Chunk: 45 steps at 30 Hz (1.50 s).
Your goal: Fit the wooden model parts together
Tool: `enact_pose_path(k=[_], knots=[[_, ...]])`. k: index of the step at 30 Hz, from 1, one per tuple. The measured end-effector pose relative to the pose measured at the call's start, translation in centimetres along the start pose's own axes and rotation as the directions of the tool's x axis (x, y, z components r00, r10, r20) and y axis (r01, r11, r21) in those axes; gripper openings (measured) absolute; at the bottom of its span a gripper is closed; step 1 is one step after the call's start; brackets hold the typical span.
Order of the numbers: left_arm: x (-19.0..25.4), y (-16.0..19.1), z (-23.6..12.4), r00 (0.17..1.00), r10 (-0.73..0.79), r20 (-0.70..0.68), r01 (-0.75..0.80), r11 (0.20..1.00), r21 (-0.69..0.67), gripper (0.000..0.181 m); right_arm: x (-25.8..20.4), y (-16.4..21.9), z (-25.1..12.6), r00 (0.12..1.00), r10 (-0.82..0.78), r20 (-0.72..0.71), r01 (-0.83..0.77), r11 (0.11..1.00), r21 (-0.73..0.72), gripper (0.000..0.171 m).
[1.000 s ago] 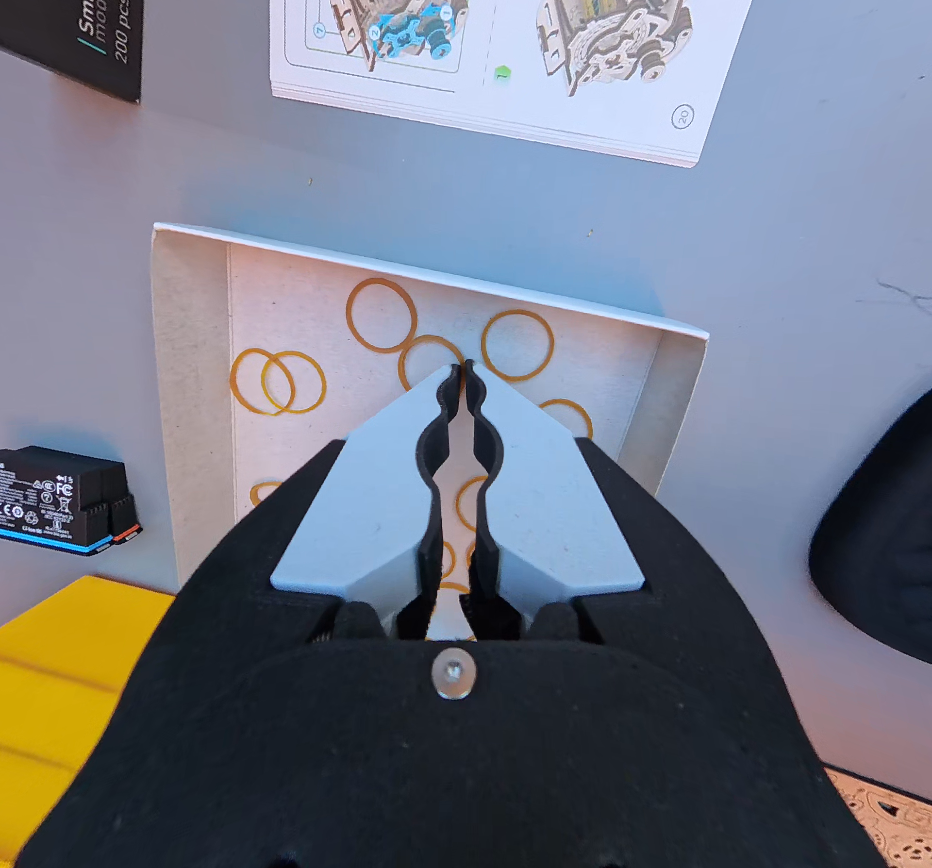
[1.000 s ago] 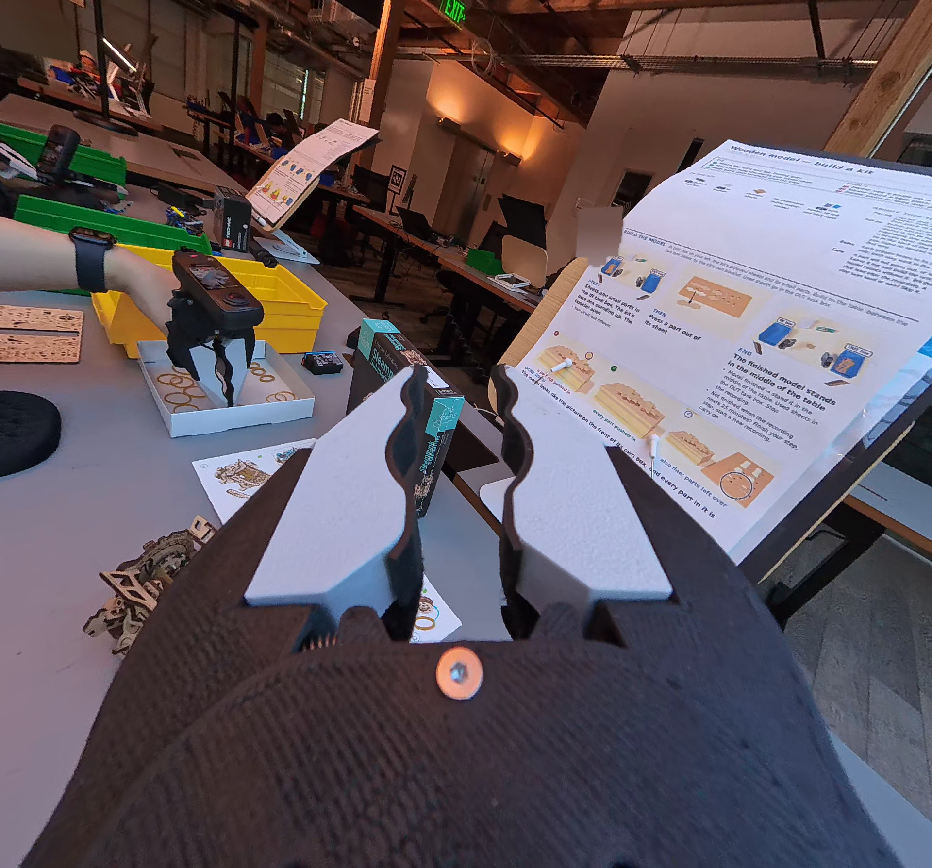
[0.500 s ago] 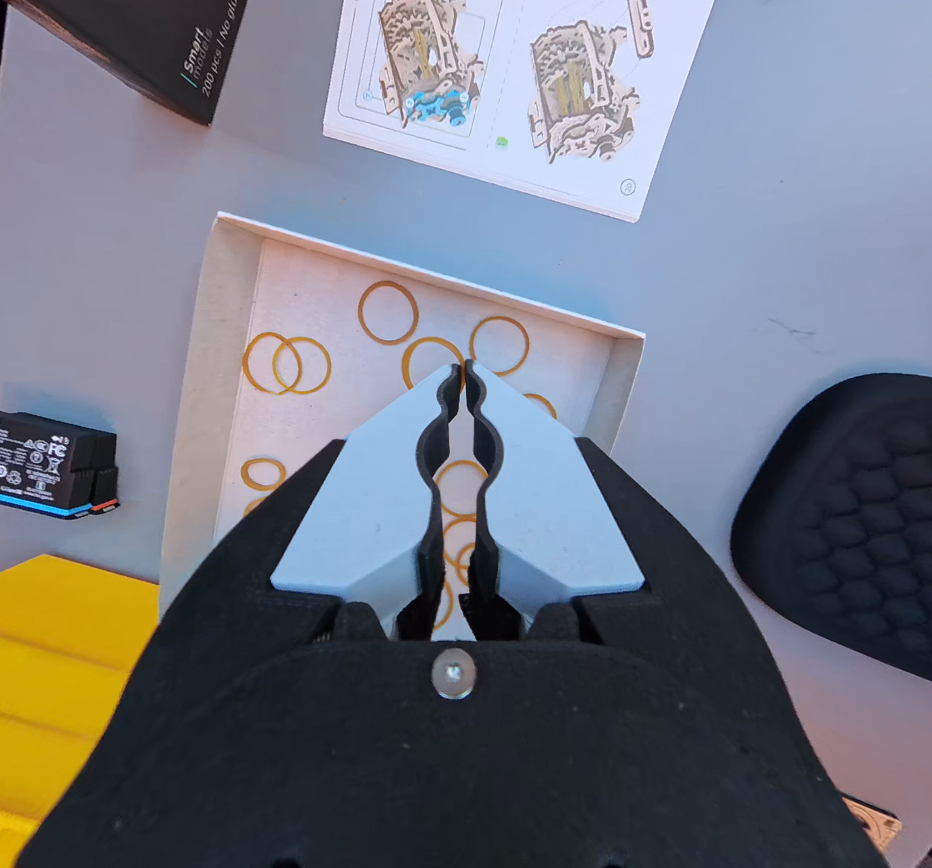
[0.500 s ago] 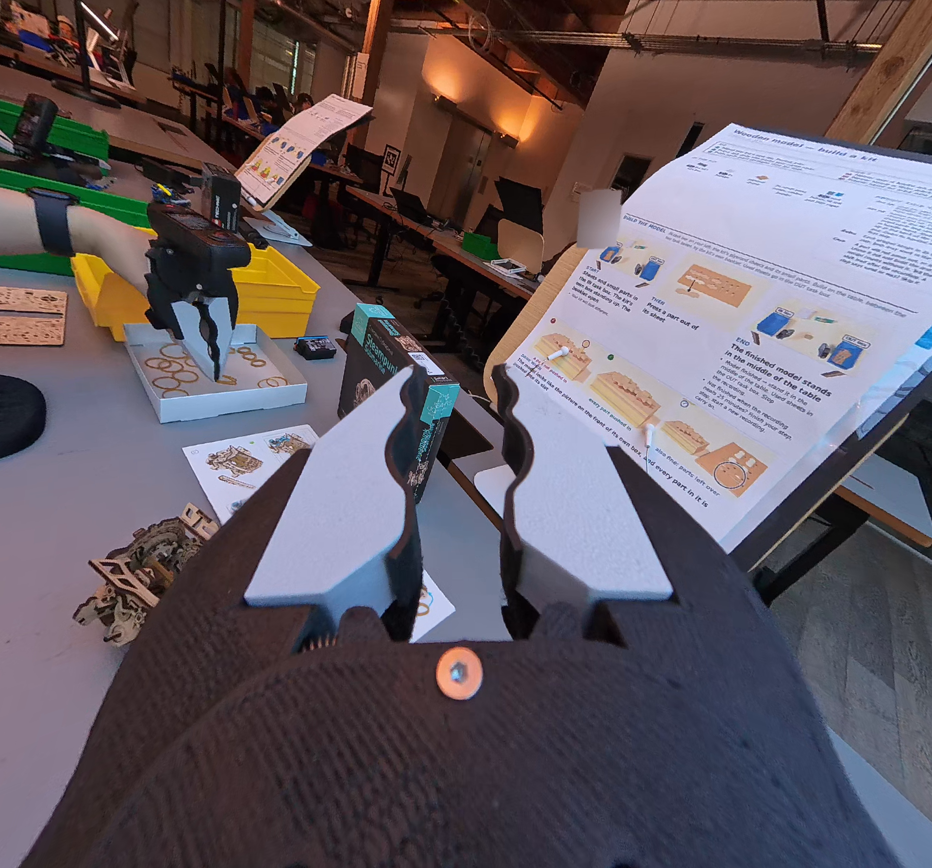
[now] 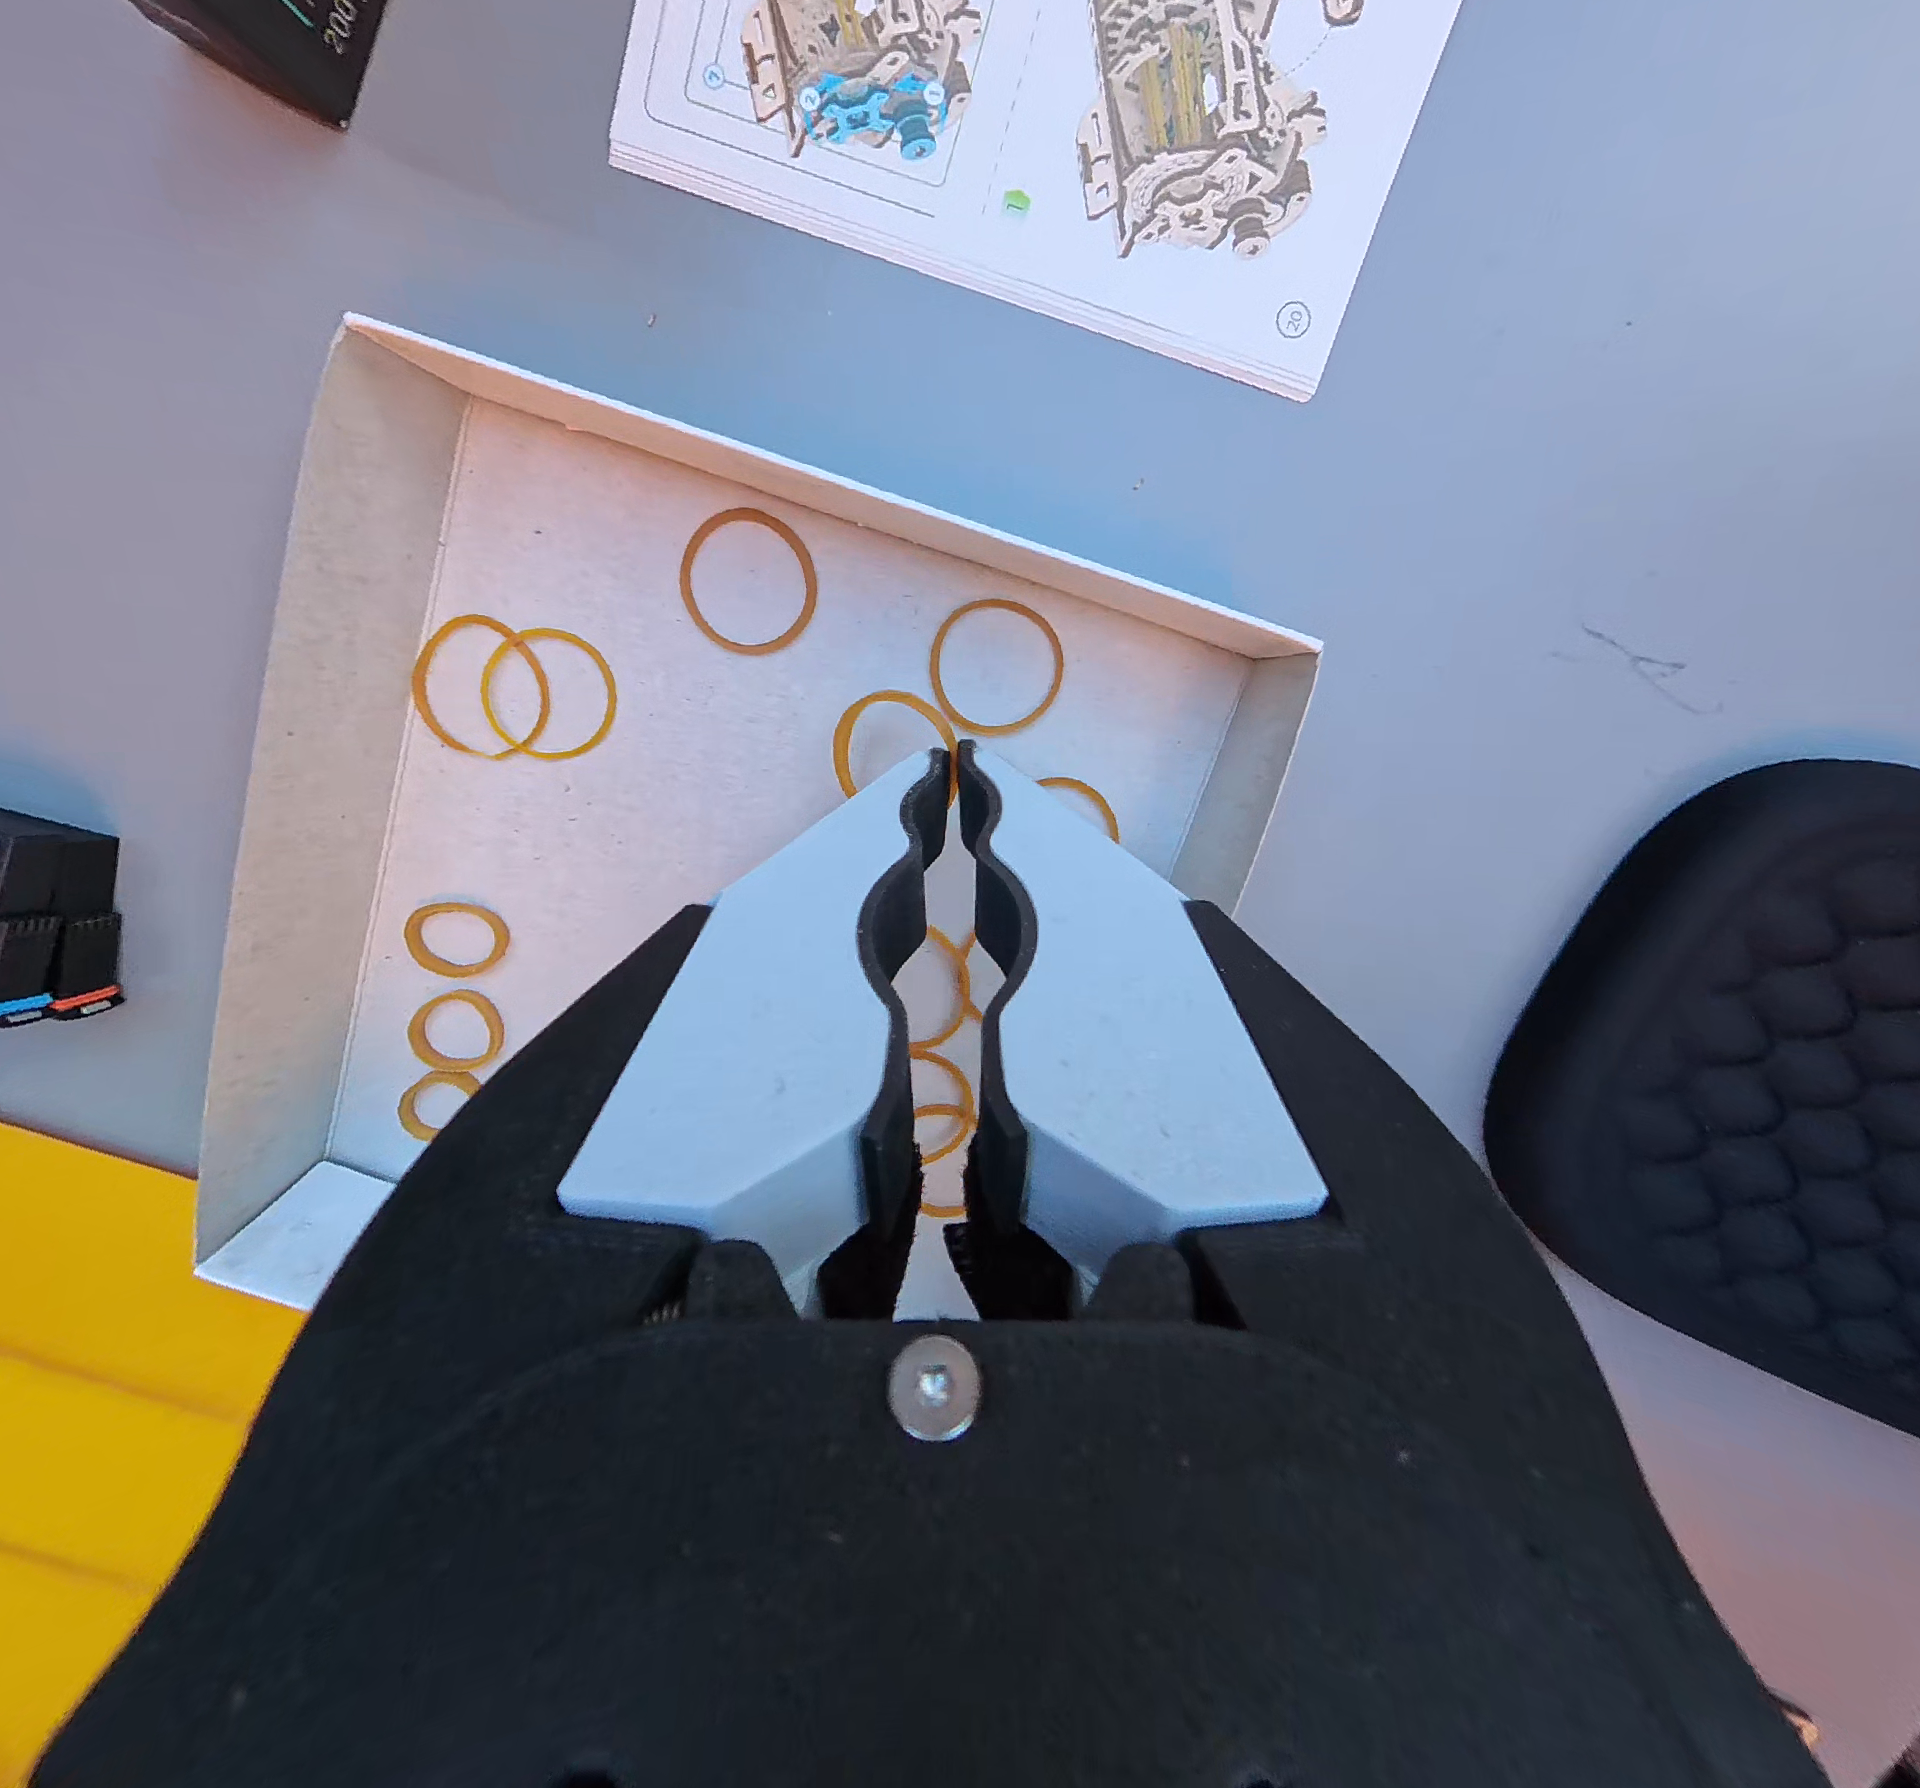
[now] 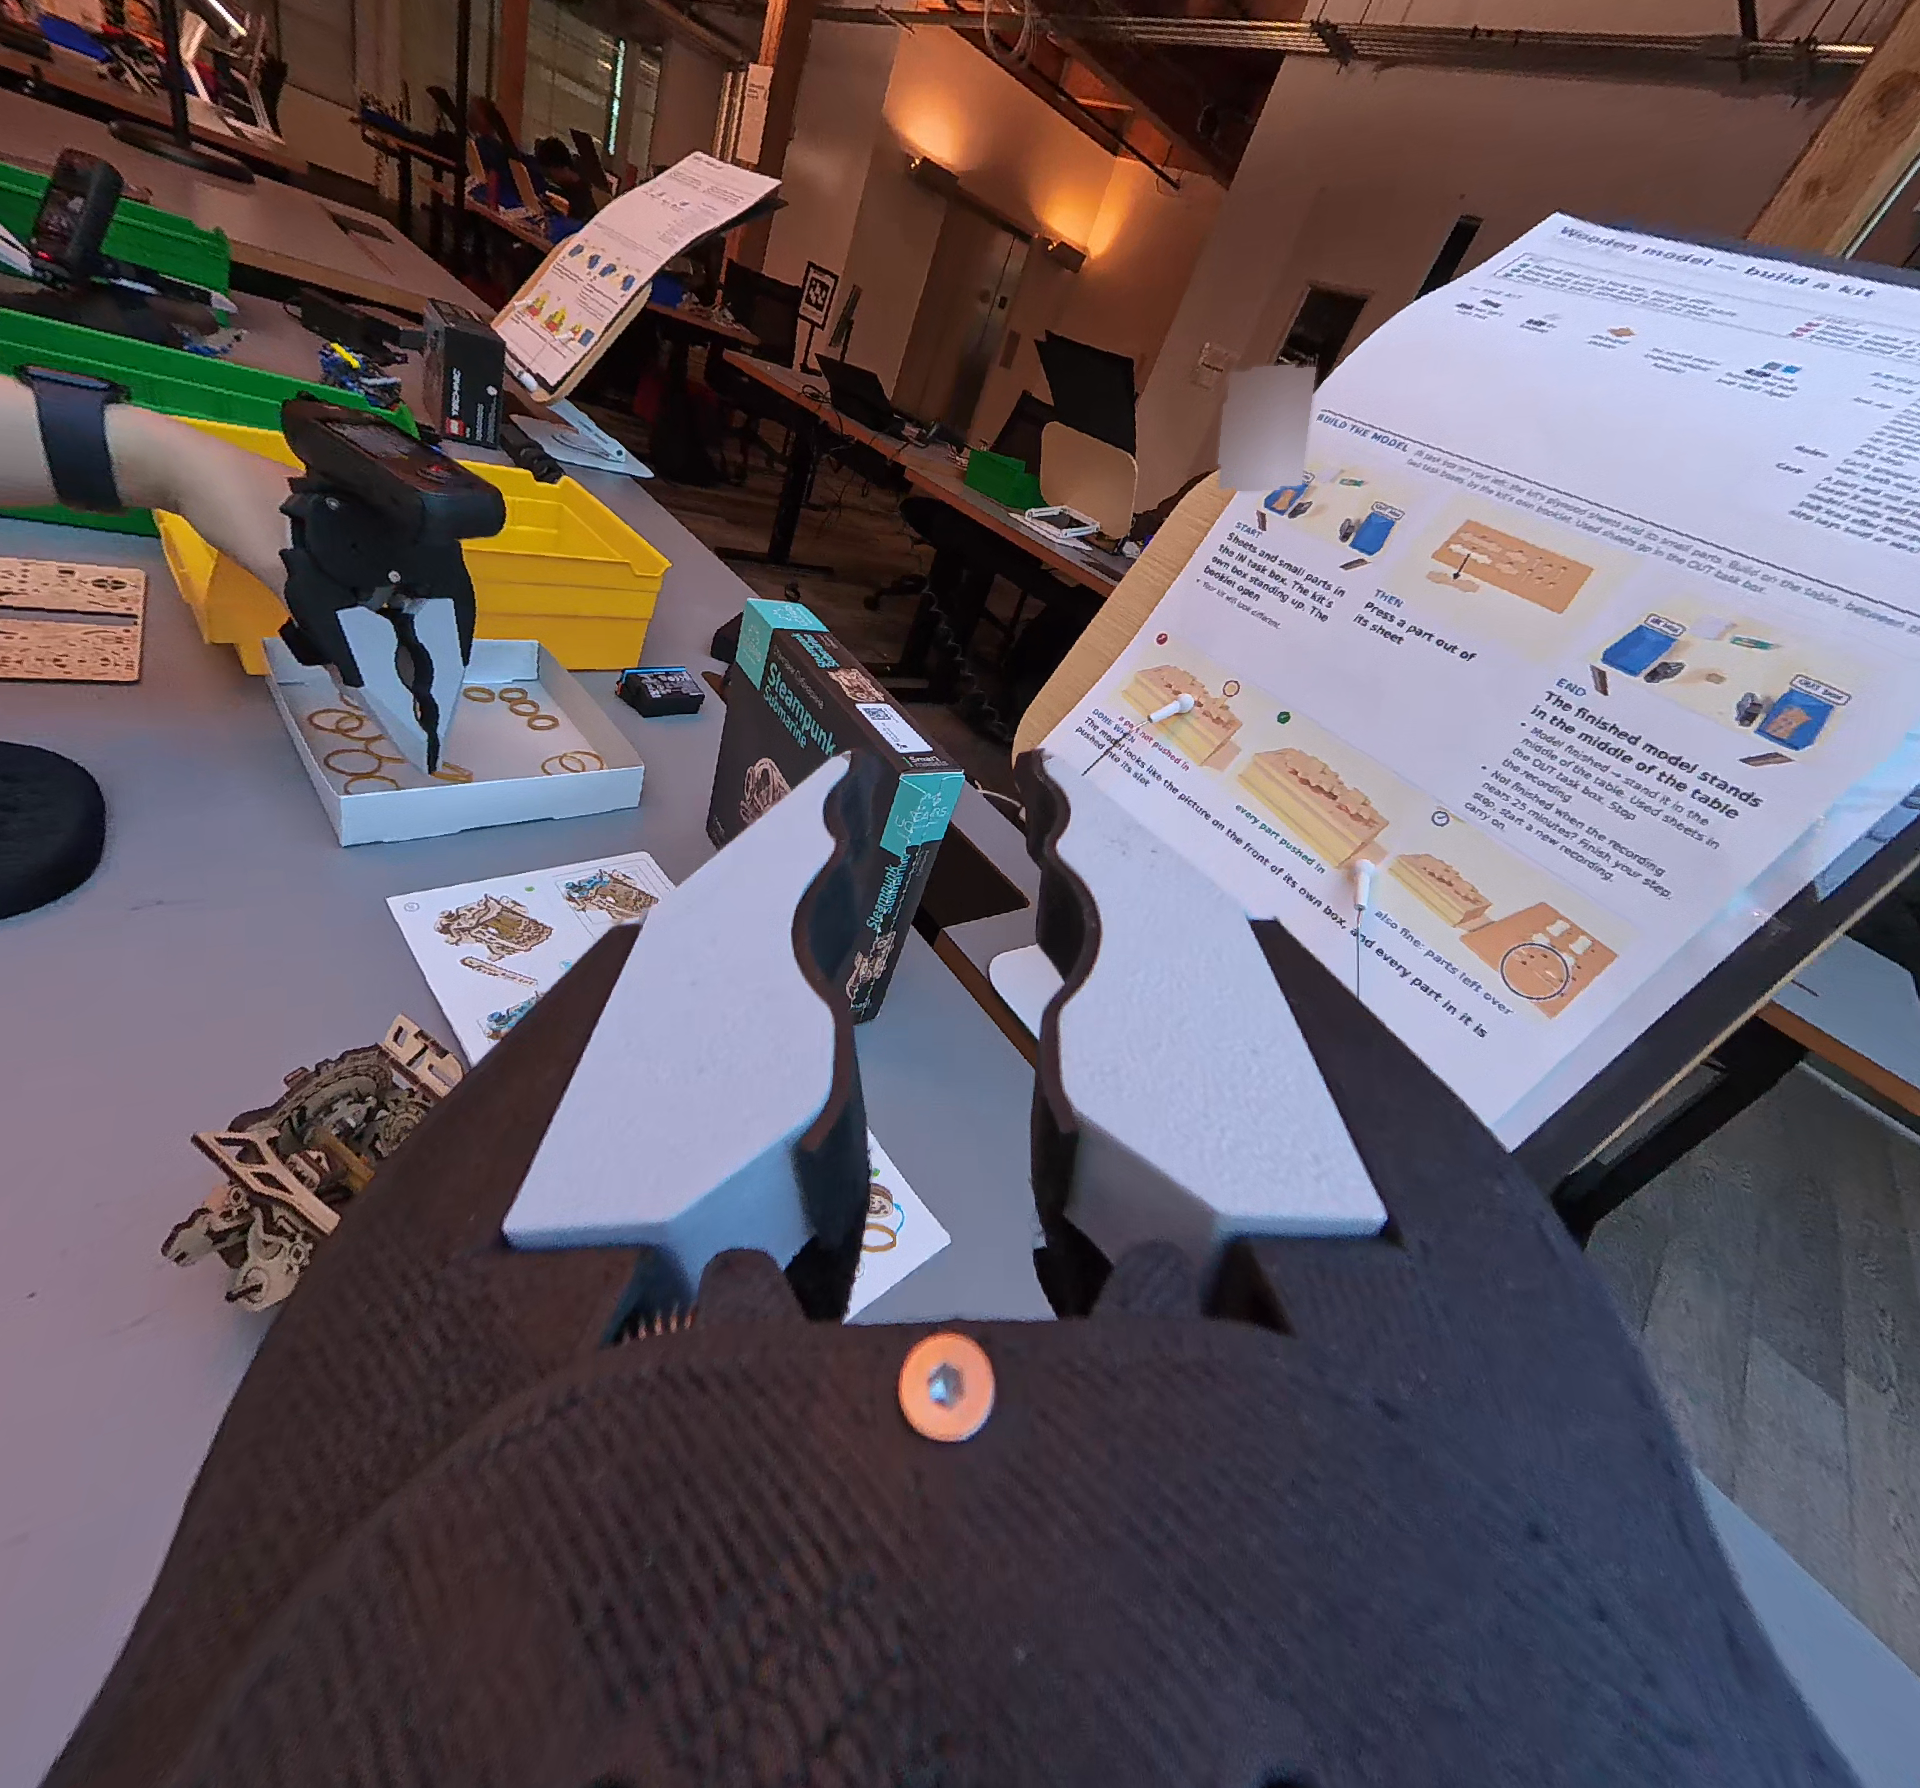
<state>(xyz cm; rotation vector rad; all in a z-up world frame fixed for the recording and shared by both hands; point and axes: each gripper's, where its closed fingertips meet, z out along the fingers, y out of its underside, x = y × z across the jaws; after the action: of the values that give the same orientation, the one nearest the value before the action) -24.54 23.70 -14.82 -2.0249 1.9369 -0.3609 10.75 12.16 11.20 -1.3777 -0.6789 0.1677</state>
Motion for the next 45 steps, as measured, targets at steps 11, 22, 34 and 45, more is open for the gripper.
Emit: enact_pose_path(k=[11,22,34,45], knots=[[1.1,-5.2,-6.0,0.998,0.006,0.065,-0.029,0.933,0.358,0.0,-11.7,0.4,6.6,0.94,-0.037,0.339,0.062,0.996,-0.063,0.027],[9.8,-11.7,-14.0,0.983,0.181,-0.001,-0.133,0.727,0.673,0.0,-23.1,0.9,15.4,0.783,-0.461,0.419,0.473,0.877,0.081,0.028],[13.3,-12.7,-15.7,0.965,0.264,-0.009,-0.174,0.662,0.729,0.0,-25.3,-1.2,15.2,0.79,-0.424,0.443,0.406,0.903,0.141,0.019],[14.1,-13.3,-15.3,0.957,0.289,-0.018,-0.188,0.665,0.723,0.0,-25.8,-1.2,14.8,0.795,-0.393,0.462,0.375,0.917,0.135,0.0]])
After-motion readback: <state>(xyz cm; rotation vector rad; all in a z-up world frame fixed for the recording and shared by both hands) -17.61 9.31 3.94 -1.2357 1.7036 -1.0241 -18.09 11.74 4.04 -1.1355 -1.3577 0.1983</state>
